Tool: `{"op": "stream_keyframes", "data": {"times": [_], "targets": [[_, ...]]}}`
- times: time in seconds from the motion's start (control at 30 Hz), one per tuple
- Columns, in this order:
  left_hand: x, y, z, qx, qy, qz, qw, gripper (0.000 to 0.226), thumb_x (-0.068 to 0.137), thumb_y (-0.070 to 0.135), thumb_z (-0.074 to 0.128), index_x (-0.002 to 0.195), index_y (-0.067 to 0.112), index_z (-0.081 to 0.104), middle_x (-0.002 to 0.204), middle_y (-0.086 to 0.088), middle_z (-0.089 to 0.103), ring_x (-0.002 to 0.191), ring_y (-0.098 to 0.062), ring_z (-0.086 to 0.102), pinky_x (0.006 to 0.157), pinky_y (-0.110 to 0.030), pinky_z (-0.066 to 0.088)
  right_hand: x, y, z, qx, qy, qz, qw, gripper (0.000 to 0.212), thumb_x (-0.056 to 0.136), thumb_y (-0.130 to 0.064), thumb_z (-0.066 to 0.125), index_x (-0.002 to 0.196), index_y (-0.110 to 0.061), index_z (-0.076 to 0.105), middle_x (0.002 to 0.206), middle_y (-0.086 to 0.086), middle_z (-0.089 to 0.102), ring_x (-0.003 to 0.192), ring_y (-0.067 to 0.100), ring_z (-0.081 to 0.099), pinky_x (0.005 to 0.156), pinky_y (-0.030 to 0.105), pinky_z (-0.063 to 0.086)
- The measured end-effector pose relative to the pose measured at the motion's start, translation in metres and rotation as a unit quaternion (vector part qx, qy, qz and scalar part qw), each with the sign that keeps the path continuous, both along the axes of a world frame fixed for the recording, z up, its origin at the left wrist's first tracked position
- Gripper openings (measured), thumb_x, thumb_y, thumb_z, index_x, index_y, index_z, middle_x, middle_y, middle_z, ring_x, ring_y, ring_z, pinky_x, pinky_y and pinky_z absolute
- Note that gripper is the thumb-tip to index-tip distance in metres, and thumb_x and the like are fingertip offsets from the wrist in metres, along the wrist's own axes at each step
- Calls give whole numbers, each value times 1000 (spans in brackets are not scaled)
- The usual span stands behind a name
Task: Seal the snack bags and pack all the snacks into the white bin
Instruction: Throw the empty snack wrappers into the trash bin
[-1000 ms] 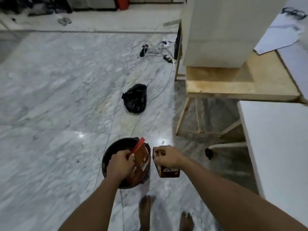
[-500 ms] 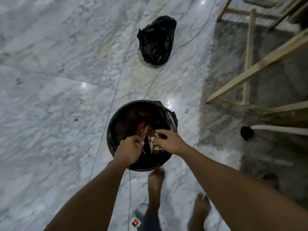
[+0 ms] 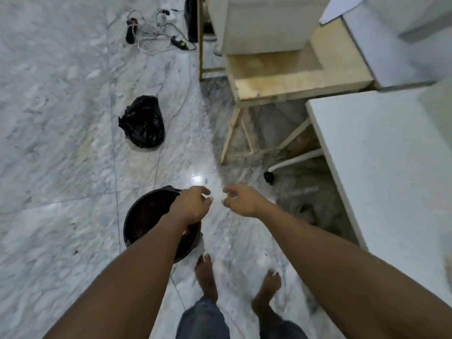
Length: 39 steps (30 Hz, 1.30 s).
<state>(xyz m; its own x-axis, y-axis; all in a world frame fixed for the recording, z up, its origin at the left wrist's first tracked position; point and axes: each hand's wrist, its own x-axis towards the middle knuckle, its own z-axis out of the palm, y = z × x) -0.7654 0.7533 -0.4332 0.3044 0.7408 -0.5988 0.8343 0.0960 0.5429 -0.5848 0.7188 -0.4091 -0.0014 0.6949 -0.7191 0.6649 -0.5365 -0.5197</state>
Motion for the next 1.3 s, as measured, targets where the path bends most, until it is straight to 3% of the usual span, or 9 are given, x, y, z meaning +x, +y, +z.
{"op": "stream_keyframes", "data": {"times": [0.23, 0.3, 0.57, 0.73, 0.83, 0.93, 1.03, 1.17, 1.3], "targets": [[169, -54, 88, 94, -46, -199, 974, 36, 93, 44, 53, 123, 28, 65, 119, 3, 71, 106, -18, 66, 89, -35, 54, 154, -150, 102, 68, -82, -185, 977, 49, 91, -36, 60, 138, -23, 57, 139, 2, 60, 125, 20, 57, 103, 30, 45], [245, -108, 116, 152, -70, -308, 937, 28, 95, 41, 53, 115, 26, 66, 111, 3, 73, 101, -19, 68, 83, -34, 54, 208, -239, 126, 97, -118, -310, 938, 42, 90, -36, 62, 131, -25, 62, 131, 0, 65, 119, 18, 60, 101, 29, 46], [430, -361, 188, 216, -203, -500, 814, 28, 91, 43, 56, 114, 32, 68, 101, 9, 76, 100, -19, 69, 85, -35, 56, 301, -540, 171, 141, -210, -582, 773, 25, 89, -15, 59, 109, -20, 73, 112, 0, 71, 100, 22, 67, 89, 33, 53], [490, -521, 196, 192, -245, -595, 741, 34, 92, 42, 57, 122, 29, 65, 115, 4, 72, 110, -19, 66, 91, -32, 51, 307, -703, 190, 134, -280, -682, 663, 20, 86, -13, 56, 97, -21, 71, 95, -7, 70, 76, 8, 66, 67, 13, 45], [498, -594, 187, 191, -227, -664, 686, 46, 92, 50, 54, 133, 28, 54, 126, 2, 63, 119, -20, 58, 96, -37, 49, 298, -780, 182, 95, -320, -719, 609, 15, 91, -24, 59, 104, -26, 66, 109, -6, 68, 98, 15, 63, 84, 25, 49], [498, -639, 167, 196, -195, -704, 654, 57, 88, 55, 55, 138, 28, 47, 137, 0, 54, 127, -24, 48, 98, -42, 47, 285, -835, 155, 26, -329, -757, 563, 29, 90, -39, 59, 117, -28, 61, 121, -2, 61, 113, 23, 57, 98, 38, 48], [502, -662, 140, 210, -158, -725, 636, 76, 81, 66, 56, 145, 31, 35, 153, 0, 38, 141, -28, 33, 106, -47, 42, 272, -865, 117, -37, -291, -783, 549, 51, 82, -48, 56, 128, -27, 52, 128, 4, 57, 121, 31, 51, 95, 42, 43], [517, -687, 100, 232, -100, -740, 623, 97, 78, 77, 50, 154, 31, 14, 165, -8, 10, 152, -38, 6, 117, -58, 24, 264, -873, 72, -53, -264, -824, 499, 80, 71, -63, 56, 141, -30, 39, 151, 2, 35, 138, 37, 39, 108, 52, 39], [535, -714, 68, 228, -63, -736, 635, 106, 73, 85, 48, 156, 36, 3, 167, -7, -6, 151, -45, -8, 114, -72, 12, 269, -868, 43, -96, -256, -826, 493, 85, 80, -58, 66, 148, -29, 24, 160, 4, 19, 149, 42, 16, 115, 62, 24]]}}
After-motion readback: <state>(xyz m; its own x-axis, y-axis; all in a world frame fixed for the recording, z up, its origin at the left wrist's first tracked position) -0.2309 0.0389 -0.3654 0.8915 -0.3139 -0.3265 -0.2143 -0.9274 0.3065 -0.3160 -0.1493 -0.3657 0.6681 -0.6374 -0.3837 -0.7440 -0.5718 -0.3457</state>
